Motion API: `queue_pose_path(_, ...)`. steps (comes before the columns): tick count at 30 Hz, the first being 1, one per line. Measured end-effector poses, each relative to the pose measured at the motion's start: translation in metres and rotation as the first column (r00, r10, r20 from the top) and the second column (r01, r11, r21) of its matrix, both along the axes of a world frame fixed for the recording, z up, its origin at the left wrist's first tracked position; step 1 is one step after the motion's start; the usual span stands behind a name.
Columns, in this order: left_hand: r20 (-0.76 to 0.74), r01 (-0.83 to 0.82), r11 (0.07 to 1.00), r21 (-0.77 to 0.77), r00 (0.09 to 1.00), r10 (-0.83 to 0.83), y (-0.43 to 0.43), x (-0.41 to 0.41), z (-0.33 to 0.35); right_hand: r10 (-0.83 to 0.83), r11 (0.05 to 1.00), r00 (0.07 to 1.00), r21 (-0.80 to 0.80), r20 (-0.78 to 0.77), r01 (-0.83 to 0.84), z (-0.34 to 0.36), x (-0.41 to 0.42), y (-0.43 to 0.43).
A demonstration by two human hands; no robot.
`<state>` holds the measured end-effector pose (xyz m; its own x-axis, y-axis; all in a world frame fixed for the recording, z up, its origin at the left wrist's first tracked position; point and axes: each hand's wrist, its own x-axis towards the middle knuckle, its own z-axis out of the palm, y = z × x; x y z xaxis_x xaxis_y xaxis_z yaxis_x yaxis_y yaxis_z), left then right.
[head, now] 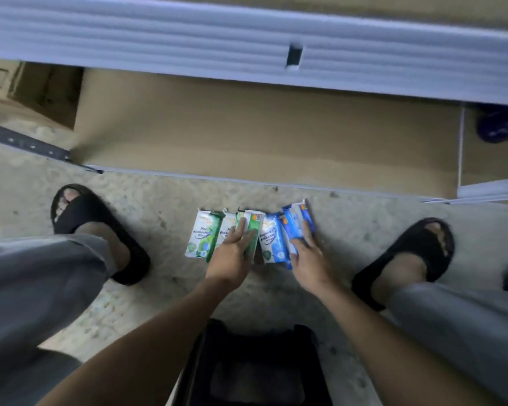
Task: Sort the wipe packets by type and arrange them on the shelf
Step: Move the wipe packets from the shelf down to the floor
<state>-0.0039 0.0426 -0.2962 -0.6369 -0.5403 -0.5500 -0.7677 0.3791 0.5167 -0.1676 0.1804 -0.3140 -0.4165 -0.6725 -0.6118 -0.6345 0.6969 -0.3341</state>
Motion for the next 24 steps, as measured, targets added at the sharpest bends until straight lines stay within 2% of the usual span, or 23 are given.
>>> queue_pose_path(3,0.057,0.059,0.998,0.038,0.997,-0.061,-0.008,-0.004,0.008,0.006,0.996,0.999,0.089,0.033,-0.009,0.012,-0.005,-0.01)
queue_pose_path(6,0.103,0.074,0.995,0.061,0.991,-0.08,-0.015,-0.008,0.024,-0.03,0.998,0.999,0.061,0.033,0.028,0.033,-0.006,-0.018)
queue_pose_path(14,0.138,0.094,0.992,-0.086,0.987,-0.082,-0.026,-0.006,0.083,-0.024,1.0,1.0,-0.018,-0.009,0.023,0.108,0.008,-0.027)
queue_pose_path(18,0.065,0.089,0.974,-0.21,0.995,-0.077,-0.034,-0.004,0.123,-0.005,0.996,1.0,-0.086,-0.031,0.002,0.153,0.01,-0.036)
queue_pose_path(24,-0.119,0.024,0.927,-0.375,0.99,-0.074,-0.04,-0.002,0.195,-0.011,0.96,0.988,-0.276,-0.154,-0.033,0.237,0.011,-0.044)
